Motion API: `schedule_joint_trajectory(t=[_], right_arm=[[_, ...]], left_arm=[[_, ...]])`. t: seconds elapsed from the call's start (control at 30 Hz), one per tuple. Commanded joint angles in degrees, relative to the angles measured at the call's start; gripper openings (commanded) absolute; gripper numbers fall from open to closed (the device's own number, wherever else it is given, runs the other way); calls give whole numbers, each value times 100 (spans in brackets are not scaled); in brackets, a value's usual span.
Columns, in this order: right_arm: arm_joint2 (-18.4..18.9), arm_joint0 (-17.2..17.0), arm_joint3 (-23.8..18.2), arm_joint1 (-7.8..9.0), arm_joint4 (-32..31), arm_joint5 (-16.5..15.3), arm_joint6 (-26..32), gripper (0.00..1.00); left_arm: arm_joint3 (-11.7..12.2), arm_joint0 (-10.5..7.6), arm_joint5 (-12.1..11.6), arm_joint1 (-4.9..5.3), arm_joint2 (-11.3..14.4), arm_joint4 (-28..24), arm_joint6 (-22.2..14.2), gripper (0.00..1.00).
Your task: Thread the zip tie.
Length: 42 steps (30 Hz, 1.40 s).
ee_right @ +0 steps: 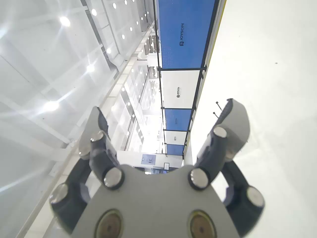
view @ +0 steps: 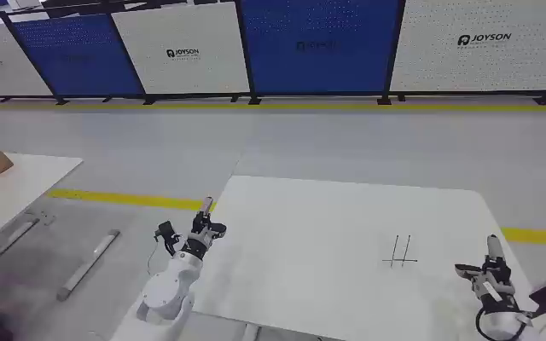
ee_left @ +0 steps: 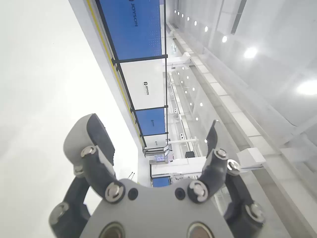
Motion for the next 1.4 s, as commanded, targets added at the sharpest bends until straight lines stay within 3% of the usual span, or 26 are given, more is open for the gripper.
schedule_joint_trajectory(t=[0.0, 0.03, 0.07, 0.1, 0.13, 0.17, 0.2, 0.23, 0.27, 0.33, 0.37, 0.4, 0.43, 0.47, 0.5, 0.53, 0.6, 0.73, 0.9, 1.0, 1.37], right_arm=[[0, 0, 0, 0, 0, 0, 0, 78], [0, 0, 0, 0, 0, 0, 0, 100], [0, 0, 0, 0, 0, 0, 0, 100], [0, 0, 0, 0, 0, 0, 0, 78], [0, 0, 0, 0, 0, 0, 0, 78], [0, 0, 0, 0, 0, 0, 0, 78], [0, 0, 0, 0, 0, 0, 0, 100], [0, 0, 0, 0, 0, 0, 0, 100], [0, 0, 0, 0, 0, 0, 0, 78], [0, 0, 0, 0, 0, 0, 0, 78], [0, 0, 0, 0, 0, 0, 0, 100], [0, 0, 0, 0, 0, 0, 0, 100], [0, 0, 0, 0, 0, 0, 0, 100], [0, 0, 0, 0, 0, 0, 0, 78], [0, 0, 0, 0, 0, 0, 0, 78], [14, 8, -1, 1, -23, -12, -9, 100], [79, 32, 28, 3, -131, -54, 15, 100], [255, 80, 61, 45, -396, -81, 625, 100], [646, 335, 147, 189, -527, 102, 2584, 100], [829, 655, 334, 288, -546, 286, 3812, 100], [874, 720, 393, 300, -551, 303, 3886, 100]], left_arm=[[0, 0, 0, 0, 0, 0, 0, 78], [0, 0, 0, 0, 0, 0, 0, 78], [0, 0, 0, 0, 0, 0, 0, 100], [0, 0, 0, 0, 0, 0, 0, 100], [0, 0, 0, 0, 0, 0, 0, 100], [0, 0, 0, 0, 0, 0, 0, 78], [0, 0, 0, 0, 0, 0, 0, 78], [0, 0, 0, 0, 0, 0, 0, 100], [0, 0, 0, 0, 0, 0, 0, 78], [0, 0, 0, 0, 0, 0, 0, 78], [0, 0, 0, 0, 0, 0, 0, 100], [0, 0, 0, 0, 0, 0, 0, 100], [0, 0, 0, 0, 0, 0, 0, 78], [0, 0, 0, 0, 0, 0, 0, 100], [0, 0, 0, 0, 0, 0, 0, 100], [0, 0, 0, 0, 0, 0, 0, 100], [0, 0, 0, 0, 0, 0, 0, 100], [0, 0, 0, 0, 0, 0, 0, 100], [0, 0, 0, 0, 0, 0, 0, 100], [0, 0, 0, 0, 0, 0, 0, 100], [0, 0, 0, 0, 0, 0, 0, 100]])
